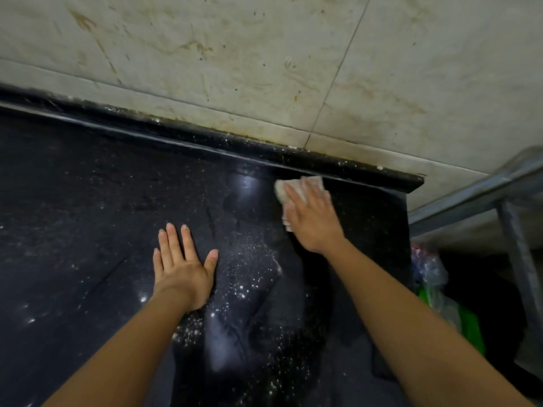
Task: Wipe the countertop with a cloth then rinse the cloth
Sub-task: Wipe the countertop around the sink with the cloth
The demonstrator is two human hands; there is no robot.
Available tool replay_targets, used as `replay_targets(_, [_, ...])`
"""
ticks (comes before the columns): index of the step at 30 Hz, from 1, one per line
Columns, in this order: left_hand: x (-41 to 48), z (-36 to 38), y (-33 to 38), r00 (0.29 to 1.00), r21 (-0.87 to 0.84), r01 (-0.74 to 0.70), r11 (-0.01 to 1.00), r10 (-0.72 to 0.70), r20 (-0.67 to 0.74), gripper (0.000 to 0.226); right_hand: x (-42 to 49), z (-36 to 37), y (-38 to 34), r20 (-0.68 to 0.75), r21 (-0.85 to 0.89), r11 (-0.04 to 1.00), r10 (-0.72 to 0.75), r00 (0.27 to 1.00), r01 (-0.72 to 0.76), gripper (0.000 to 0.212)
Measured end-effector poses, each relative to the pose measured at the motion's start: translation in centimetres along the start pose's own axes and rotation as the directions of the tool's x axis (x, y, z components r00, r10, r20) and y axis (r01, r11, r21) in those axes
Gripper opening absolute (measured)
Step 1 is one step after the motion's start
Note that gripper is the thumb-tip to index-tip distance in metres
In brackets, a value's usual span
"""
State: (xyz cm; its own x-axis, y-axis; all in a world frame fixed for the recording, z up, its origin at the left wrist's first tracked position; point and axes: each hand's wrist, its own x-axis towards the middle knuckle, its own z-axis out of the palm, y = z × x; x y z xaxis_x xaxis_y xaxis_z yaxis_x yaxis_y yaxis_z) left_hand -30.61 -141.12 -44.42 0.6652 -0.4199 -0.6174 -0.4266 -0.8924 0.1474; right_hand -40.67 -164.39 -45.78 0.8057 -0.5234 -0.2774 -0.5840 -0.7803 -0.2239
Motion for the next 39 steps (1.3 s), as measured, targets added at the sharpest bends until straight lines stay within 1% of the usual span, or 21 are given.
replay_targets(3, [0.0,0.0,0.0,1.0,0.012,0.003,1.0,-0.003,0.001,0.075,-3.2,-0.2,4.9,-0.023,0.039,0.981,0.192,0.981,-0.191,0.051])
replay_targets(5, [-0.1,0.0,0.1,1.0,0.015,0.001,1.0,0.0,-0.005,0.075,-4.8,0.1,6.4,-0.033,0.067,0.953,0.3,0.953,-0.297,0.053])
replay_targets(7, [-0.1,0.1,0.1,1.0,0.021,-0.001,1.0,0.001,-0.02,0.075,-5.6,0.6,5.6,-0.032,0.107,0.914,0.396,0.918,-0.391,0.054])
replay_targets(9, [-0.1,0.2,0.0,1.0,0.016,-0.002,1.0,0.003,-0.03,0.075,-6.3,1.3,3.2,-0.016,0.135,0.894,0.433,0.901,-0.427,0.055])
replay_targets(10, [-0.1,0.2,0.0,0.999,0.014,-0.003,1.0,0.004,-0.035,0.075,-6.8,1.8,1.7,-0.012,0.133,0.908,0.402,0.916,-0.397,0.055])
replay_targets(12, [-0.2,0.4,0.0,0.999,0.015,-0.003,1.0,0.004,-0.044,0.075,-8.4,3.0,-1.7,-0.018,0.102,0.964,0.248,0.968,-0.245,0.055])
replay_targets(14, [-0.1,0.7,-0.1,0.998,0.008,-0.007,1.0,0.007,-0.059,0.076,-10.3,4.1,-4.7,0.001,0.076,0.992,0.097,0.995,-0.097,0.058])
replay_targets(17, [-0.4,0.5,-0.1,0.993,-0.025,-0.037,0.999,0.034,-0.113,0.075,-12.2,4.9,-5.3,0.071,0.04,0.996,-0.082,0.994,0.079,0.055])
replay_targets(19, [-0.9,0.3,-0.4,0.985,-0.051,-0.072,0.996,0.063,-0.16,0.071,-12.3,4.2,-3.2,0.108,0.022,0.974,-0.227,0.968,0.226,0.058])
replay_targets(20, [-1.6,0.3,-0.6,0.978,-0.061,-0.1,0.993,0.087,-0.19,0.069,-12.1,3.7,-1.7,0.121,0.003,0.963,-0.267,0.956,0.269,0.061])
replay_targets(21, [-2.5,0.6,-0.9,0.968,-0.064,-0.133,0.989,0.115,-0.224,0.068,-11.6,3.1,-0.1,0.124,-0.015,0.965,-0.257,0.958,0.261,0.062])
replay_targets(22, [-3.6,1.2,-1.2,0.953,-0.061,-0.165,0.984,0.143,-0.267,0.066,-11.2,2.6,1.6,0.105,-0.022,0.982,-0.185,0.977,0.188,0.059])
replay_targets(23, [-4.9,2.1,-1.7,0.935,-0.056,-0.194,0.979,0.167,-0.313,0.065,-10.7,2.3,3.5,0.075,-0.026,0.996,-0.078,0.994,0.08,0.058])
replay_targets(25, [-7.4,4.3,-2.5,0.899,-0.049,-0.226,0.973,0.188,-0.396,0.065,-10.2,2.1,6.4,0.015,-0.036,0.995,0.094,0.995,-0.093,0.063])
replay_targets(27, [-9.6,6.5,-3.3,0.879,-0.031,-0.231,0.973,0.195,-0.436,0.069,-10.4,2.1,7.7,0.003,-0.045,0.984,0.173,0.985,-0.172,0.064])
replay_targets(30, [-12.1,9.5,-4.5,0.879,-0.042,-0.207,0.978,0.167,-0.447,0.071,-11.9,2.1,7.4,0.02,0.039,0.959,0.281,0.959,-0.282,0.055])
replay_targets(31, [-12.8,10.3,-4.9,0.883,-0.052,-0.198,0.979,0.155,-0.443,0.071,-12.8,2.1,7.2,0.017,0.062,0.95,0.306,0.952,-0.307,0.055])
replay_targets(33, [-14.0,11.5,-5.7,0.894,-0.061,-0.181,0.982,0.139,-0.425,0.069,-15.1,2.9,7.8,0.02,0.048,0.947,0.316,0.949,-0.316,0.057])
replay_targets(34, [-14.5,11.9,-6.0,0.899,-0.059,-0.176,0.983,0.136,-0.417,0.069,-16.4,3.5,8.3,0.018,0.017,0.952,0.304,0.953,-0.304,0.064])
replay_targets(37, [-15.6,12.6,-7.0,0.904,-0.06,-0.186,0.981,0.147,-0.402,0.071,-20.7,6.2,10.1,0.046,-0.039,0.959,0.284,0.958,-0.282,0.091])
replay_targets(39, [-16.1,12.9,-7.6,0.902,-0.058,-0.2,0.978,0.161,-0.4,0.072,-23.7,7.8,10.0,0.063,-0.071,0.958,0.281,0.958,-0.276,0.098])
